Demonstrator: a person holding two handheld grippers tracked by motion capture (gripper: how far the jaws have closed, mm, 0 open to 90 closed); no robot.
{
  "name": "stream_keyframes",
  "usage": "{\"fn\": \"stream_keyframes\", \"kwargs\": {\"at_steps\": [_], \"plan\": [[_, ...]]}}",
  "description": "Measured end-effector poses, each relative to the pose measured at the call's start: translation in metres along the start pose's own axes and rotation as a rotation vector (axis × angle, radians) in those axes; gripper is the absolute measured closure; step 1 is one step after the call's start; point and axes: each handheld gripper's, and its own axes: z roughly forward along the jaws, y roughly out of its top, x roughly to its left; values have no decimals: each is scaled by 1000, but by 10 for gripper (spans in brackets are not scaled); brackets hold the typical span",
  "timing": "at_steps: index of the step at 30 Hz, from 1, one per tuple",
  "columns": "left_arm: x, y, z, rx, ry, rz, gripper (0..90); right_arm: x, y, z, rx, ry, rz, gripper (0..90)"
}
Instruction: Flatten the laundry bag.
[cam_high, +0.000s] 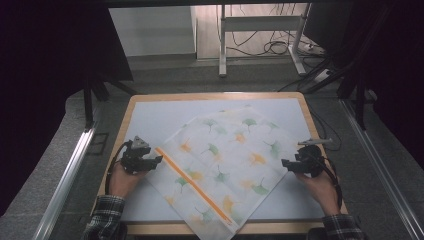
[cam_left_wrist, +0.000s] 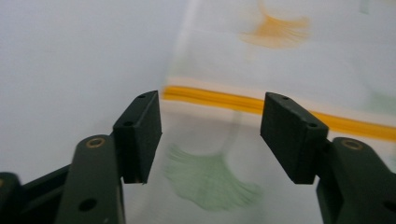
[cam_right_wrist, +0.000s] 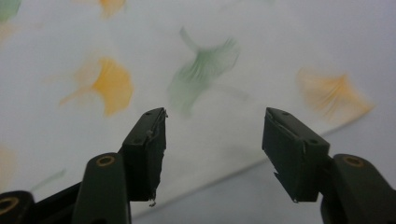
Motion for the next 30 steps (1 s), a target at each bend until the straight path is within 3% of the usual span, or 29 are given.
{"fn": "stream_keyframes", "kwargs": {"at_steps": [1,4,9,10,13,14,15,16,17,20,26,30], "plan": [[11,1,6,-6,25,-24,360,3,-6,1,10,16,16,361],[25,-3,14,3,64,-62,293,13,-16,4,38,30,37,308],[37,-13,23,33,26,-112,312,23,-20,4,40,36,31,267],[38,-15,23,26,18,-120,338,26,-20,3,30,37,27,265],[36,-13,17,52,6,-134,610,27,-20,1,23,39,24,266],[36,-13,17,52,6,-134,659,27,-20,1,23,39,24,266],[34,-13,16,61,-13,-120,659,27,-20,1,24,36,21,266],[32,-12,15,74,-24,-100,795,27,-20,0,26,36,20,266],[26,-11,13,91,-24,-68,862,25,-21,-1,24,36,25,268],[18,-11,8,116,-32,-22,881,22,-22,-4,16,31,33,272],[8,-18,-4,127,-72,-1,885,14,-25,-9,3,22,58,295],[-6,-27,-18,136,-96,26,884,12,-26,-10,13,19,57,342]]}}
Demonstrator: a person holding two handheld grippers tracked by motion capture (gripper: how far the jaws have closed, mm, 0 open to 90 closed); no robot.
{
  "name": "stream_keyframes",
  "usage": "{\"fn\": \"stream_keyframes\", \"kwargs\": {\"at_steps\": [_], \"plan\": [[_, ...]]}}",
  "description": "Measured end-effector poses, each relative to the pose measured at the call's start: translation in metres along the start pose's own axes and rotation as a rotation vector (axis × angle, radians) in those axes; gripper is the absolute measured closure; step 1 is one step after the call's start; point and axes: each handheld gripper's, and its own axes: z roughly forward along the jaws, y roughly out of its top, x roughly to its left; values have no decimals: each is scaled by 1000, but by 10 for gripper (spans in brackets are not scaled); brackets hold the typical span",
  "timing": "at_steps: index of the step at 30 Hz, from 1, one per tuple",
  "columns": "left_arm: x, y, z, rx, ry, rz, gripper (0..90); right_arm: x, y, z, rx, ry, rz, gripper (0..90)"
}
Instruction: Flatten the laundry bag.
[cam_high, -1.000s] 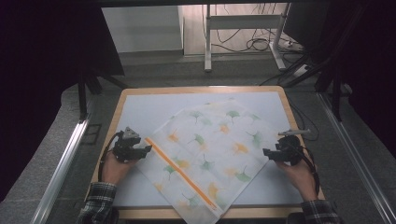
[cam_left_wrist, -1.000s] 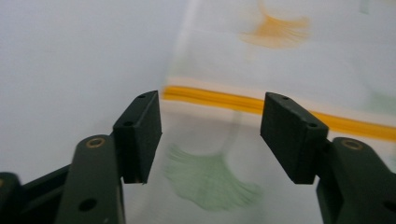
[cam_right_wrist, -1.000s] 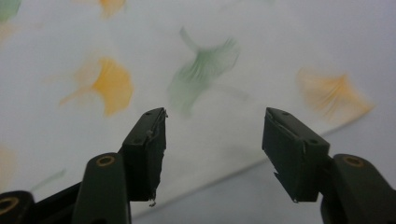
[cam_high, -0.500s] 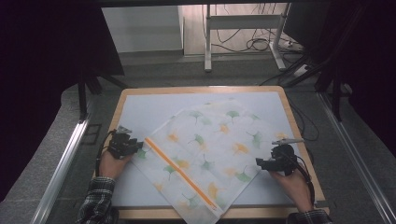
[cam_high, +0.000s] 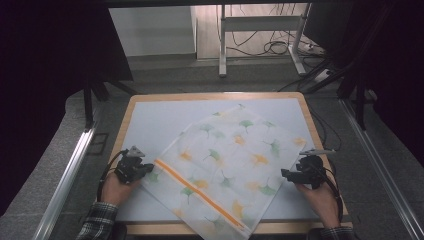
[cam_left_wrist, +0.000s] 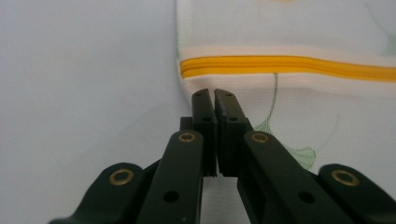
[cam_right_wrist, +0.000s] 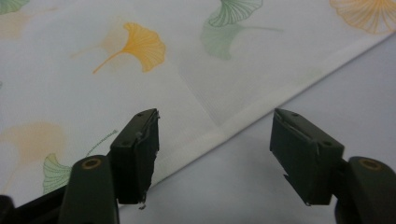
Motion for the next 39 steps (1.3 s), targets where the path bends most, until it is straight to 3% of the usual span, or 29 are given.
{"fn": "stream_keyframes", "kwargs": {"at_steps": [2,5,6,8,10,11,12,14,16,18,21,24,26,27,28,32,34,39], "plan": [[-17,-11,-10,10,-21,26,883,0,-1,1,9,-6,-11,368],[-31,-22,-16,26,-67,40,879,0,0,3,14,-12,-15,372],[-35,-26,-18,36,-111,51,876,0,-1,4,13,-16,-15,372],[-41,-29,-20,34,-158,75,856,-1,0,4,11,-19,-15,372],[-42,-28,-21,16,-143,84,747,-2,0,5,11,-18,-10,372],[-41,-24,-22,-25,-111,79,747,-2,0,6,9,-20,-10,374],[-35,-14,-22,-68,-89,52,623,-2,1,9,12,-26,-11,375],[-29,-2,-17,-123,-63,21,556,-2,2,12,19,-36,-14,375],[-25,10,-7,-148,-60,4,530,-2,3,18,28,-52,-25,362],[-25,15,-1,-148,-45,13,480,-1,4,24,32,-59,-33,346],[-25,37,27,-113,-5,49,406,6,6,29,30,-116,-73,356],[-23,48,46,-69,16,42,397,11,8,32,18,-127,-65,525],[-21,51,54,-63,6,29,412,14,10,32,16,-132,-77,691],[-20,52,55,-69,-15,8,441,16,11,33,22,-113,-89,814],[-21,52,54,-67,-9,7,483,18,12,34,23,-101,-99,869],[-25,50,52,-67,-33,4,686,22,16,35,46,-121,-154,895],[-26,50,51,-59,-47,16,838,20,19,36,36,-116,-157,896],[-33,51,47,-51,-44,54,891,16,37,34,-18,-132,-170,896]]}}
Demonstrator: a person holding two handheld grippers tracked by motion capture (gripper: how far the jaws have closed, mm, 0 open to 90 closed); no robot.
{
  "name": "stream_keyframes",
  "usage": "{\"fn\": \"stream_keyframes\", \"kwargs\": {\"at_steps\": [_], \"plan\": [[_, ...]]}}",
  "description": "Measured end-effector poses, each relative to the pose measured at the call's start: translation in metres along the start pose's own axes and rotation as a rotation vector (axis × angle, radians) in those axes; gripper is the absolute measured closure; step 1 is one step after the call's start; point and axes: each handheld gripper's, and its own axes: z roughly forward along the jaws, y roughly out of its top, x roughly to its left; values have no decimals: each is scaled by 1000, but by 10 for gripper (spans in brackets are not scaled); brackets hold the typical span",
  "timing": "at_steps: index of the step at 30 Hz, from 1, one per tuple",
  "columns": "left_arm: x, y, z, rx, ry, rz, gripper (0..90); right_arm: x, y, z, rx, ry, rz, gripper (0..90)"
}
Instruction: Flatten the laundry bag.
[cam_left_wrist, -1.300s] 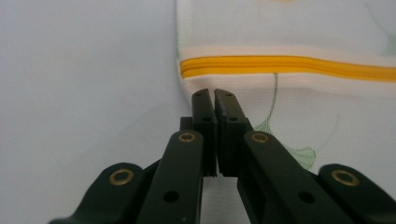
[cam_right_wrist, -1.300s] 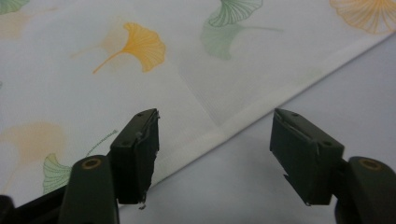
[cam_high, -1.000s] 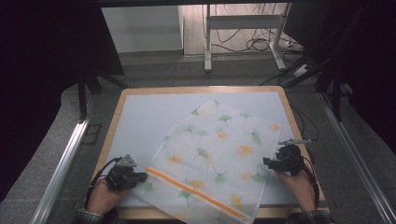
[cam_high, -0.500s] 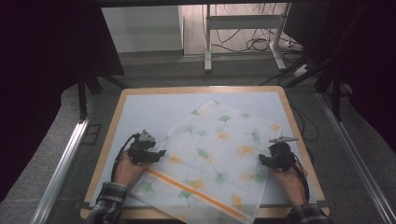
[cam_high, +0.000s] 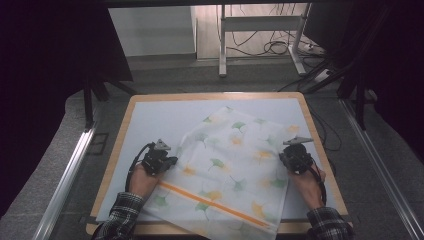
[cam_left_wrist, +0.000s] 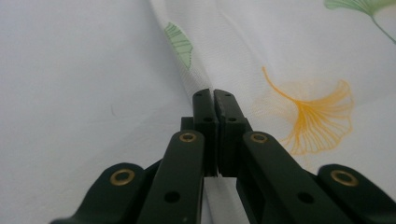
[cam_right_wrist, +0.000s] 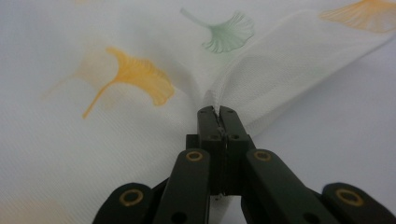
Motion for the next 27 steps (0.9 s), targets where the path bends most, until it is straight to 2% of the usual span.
{"fn": "stream_keyframes", "kwargs": {"at_steps": [1,5,6,8,9,10,11,12,13,14,15,17,19,20,21,22,24,27], "plan": [[-3,-1,-4,-4,-11,2,893,-5,16,2,-29,-8,12,895],[-10,-3,-14,-22,-25,15,894,-8,37,9,-55,-25,8,895],[-18,-7,-24,-34,-43,27,894,-8,45,11,-68,-27,8,895],[-21,-9,-29,-35,-60,31,893,-7,57,12,-95,-31,1,895],[-30,-13,-33,-26,-102,35,891,-7,63,12,-107,-33,-2,894],[-30,-13,-33,-26,-102,35,887,-7,63,12,-107,-33,-2,894],[-37,-18,-33,3,-129,52,880,-7,72,17,-105,-9,-18,879],[-40,-20,-33,3,-120,62,871,-7,74,23,-71,6,-26,852],[-41,-21,-34,0,-104,65,820,-7,74,28,-41,-14,-43,787],[-38,-20,-35,-14,-89,57,725,-8,73,30,-37,-43,-60,712],[-35,-20,-37,-32,-73,43,684,-9,70,29,-47,-34,-47,664],[-22,-18,-39,-75,-61,-13,637,-13,62,23,-69,45,16,600],[-10,-15,-36,-104,-57,-72,589,-14,53,17,-65,79,20,536],[-5,-14,-33,-109,-50,-95,565,-13,46,12,-57,100,6,510],[-5,-14,-33,-109,-50,-95,545,-11,40,8,-51,110,-1,499],[4,-10,-24,-98,-31,-119,519,-10,33,4,-50,115,-9,485],[9,-8,-15,-85,-4,-131,463,-8,21,-3,-57,133,-14,464],[16,-3,-4,-67,-18,-142,419,-9,9,-10,-59,156,3,444]]}}
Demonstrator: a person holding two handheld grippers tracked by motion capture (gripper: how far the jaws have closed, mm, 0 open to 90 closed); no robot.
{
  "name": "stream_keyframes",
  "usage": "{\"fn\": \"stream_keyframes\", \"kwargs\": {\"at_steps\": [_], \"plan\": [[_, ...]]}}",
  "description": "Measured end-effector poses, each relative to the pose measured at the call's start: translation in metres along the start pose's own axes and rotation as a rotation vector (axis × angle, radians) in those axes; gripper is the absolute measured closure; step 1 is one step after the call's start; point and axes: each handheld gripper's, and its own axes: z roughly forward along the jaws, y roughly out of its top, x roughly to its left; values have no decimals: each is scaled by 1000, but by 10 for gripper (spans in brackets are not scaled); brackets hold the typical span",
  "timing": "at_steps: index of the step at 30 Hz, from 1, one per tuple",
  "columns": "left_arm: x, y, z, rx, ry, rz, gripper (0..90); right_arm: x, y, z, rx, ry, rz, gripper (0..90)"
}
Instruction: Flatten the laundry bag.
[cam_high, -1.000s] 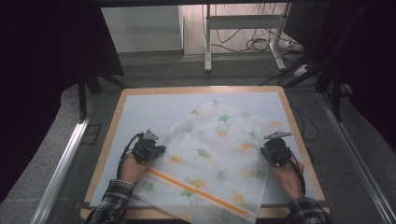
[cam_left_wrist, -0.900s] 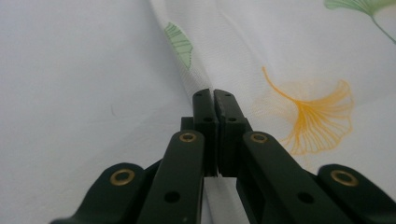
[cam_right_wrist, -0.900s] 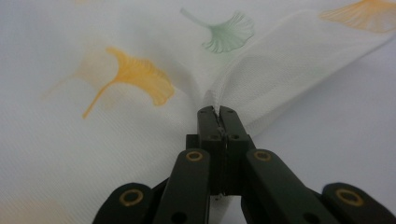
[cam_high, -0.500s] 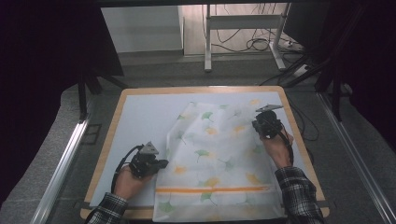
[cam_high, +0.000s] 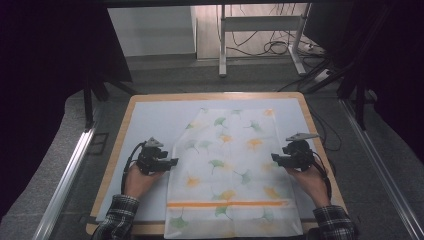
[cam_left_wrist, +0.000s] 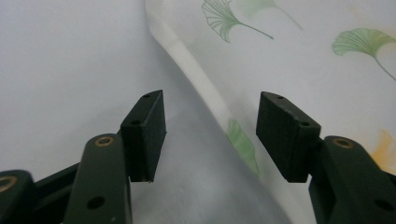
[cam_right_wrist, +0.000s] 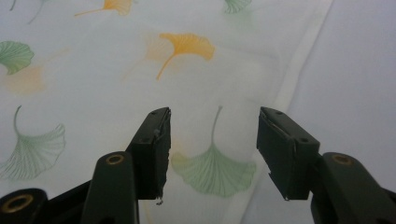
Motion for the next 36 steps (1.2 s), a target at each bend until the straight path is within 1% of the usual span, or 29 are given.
{"fn": "stream_keyframes", "kwargs": {"at_steps": [1,3,4,6,7,9,10,11,12,13,14,16,18,19,20,21,22,23,24,26,28,30,32,33,34,35,36], "plan": [[1,3,3,5,-4,-1,417,-1,-3,-2,0,4,4,440],[3,8,9,25,-30,-1,417,-2,-7,-2,4,11,13,434],[1,10,13,24,-40,-7,418,-2,-9,-1,9,13,17,434],[-2,14,17,27,-63,6,420,-1,-12,3,24,24,17,433],[-4,16,19,25,-66,19,418,1,-13,6,31,30,15,433],[-11,21,19,9,-70,41,413,5,-14,11,52,39,-7,431],[-11,21,19,9,-70,41,411,7,-14,14,64,41,-18,428],[-15,28,18,-8,-72,53,404,9,-14,16,75,42,-32,426],[-15,28,18,-8,-72,53,399,9,-14,16,75,42,-32,426],[-17,34,17,-23,-79,75,399,11,-15,17,81,38,-39,424],[-20,40,16,-41,-79,88,390,14,-15,21,100,31,-58,413],[-23,48,14,-70,-80,101,382,14,-17,23,120,32,-68,404],[-26,56,11,-98,-84,106,382,14,-18,24,115,36,-77,398],[-26,56,11,-98,-84,106,377,14,-18,24,115,36,-77,398],[-27,60,8,-113,-71,122,377,14,-18,23,116,40,-71,399],[-29,65,5,-138,-69,130,375,12,-19,23,112,46,-66,398],[-30,67,4,-142,-65,133,370,12,-19,23,112,50,-65,398],[-30,69,2,-142,-42,150,361,12,-19,23,112,51,-64,397],[-29,69,2,-140,-28,157,358,12,-19,23,112,52,-64,396],[-26,70,2,-119,-19,161,352,12,-19,22,112,52,-64,394],[-23,67,3,-94,0,159,351,11,-19,22,114,50,-66,393],[-22,64,5,-79,-4,161,349,10,-19,22,113,49,-65,391],[-22,63,7,-75,-3,159,348,10,-19,22,112,51,-65,390],[-23,61,9,-56,20,173,344,10,-19,22,113,47,-62,387],[-24,60,8,-50,46,180,339,9,-19,21,114,41,-62,386],[-23,58,8,-52,70,177,337,8,-19,21,112,38,-60,386],[-23,58,8,-52,70,177,336,8,-19,21,112,38,-60,386]]}}
